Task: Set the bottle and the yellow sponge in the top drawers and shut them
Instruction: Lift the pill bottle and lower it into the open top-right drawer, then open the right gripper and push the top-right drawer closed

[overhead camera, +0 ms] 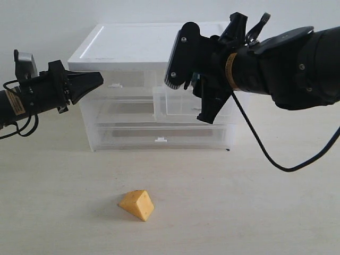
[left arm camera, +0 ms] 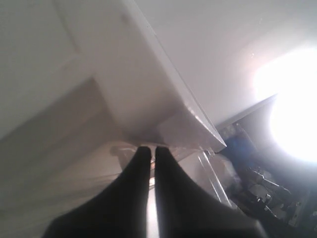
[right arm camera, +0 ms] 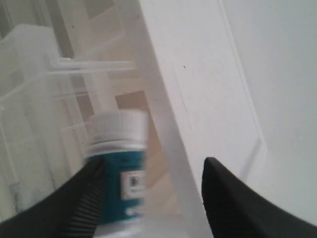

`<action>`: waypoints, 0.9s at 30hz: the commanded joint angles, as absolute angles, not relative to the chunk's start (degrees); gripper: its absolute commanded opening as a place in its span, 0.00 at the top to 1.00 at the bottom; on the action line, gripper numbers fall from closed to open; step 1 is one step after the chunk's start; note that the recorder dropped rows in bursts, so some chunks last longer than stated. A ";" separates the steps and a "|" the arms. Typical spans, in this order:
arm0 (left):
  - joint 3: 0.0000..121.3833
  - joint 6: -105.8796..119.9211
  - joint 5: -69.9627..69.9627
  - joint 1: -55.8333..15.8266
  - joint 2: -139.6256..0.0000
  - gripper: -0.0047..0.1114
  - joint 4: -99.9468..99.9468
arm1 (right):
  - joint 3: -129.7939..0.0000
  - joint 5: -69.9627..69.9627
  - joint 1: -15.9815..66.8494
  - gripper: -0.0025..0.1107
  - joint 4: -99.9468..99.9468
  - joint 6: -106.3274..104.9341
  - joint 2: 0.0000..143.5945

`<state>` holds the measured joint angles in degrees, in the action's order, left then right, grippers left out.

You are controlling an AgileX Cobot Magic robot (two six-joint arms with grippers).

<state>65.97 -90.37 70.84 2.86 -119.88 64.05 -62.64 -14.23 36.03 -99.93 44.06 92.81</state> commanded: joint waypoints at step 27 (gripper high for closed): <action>66.37 -89.96 68.97 2.81 -119.79 0.93 61.03 | -49.19 -7.62 35.93 0.98 -63.86 69.97 84.80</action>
<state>65.97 -90.37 70.84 2.86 -119.88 64.05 -50.01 -6.84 36.03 -63.92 71.58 83.57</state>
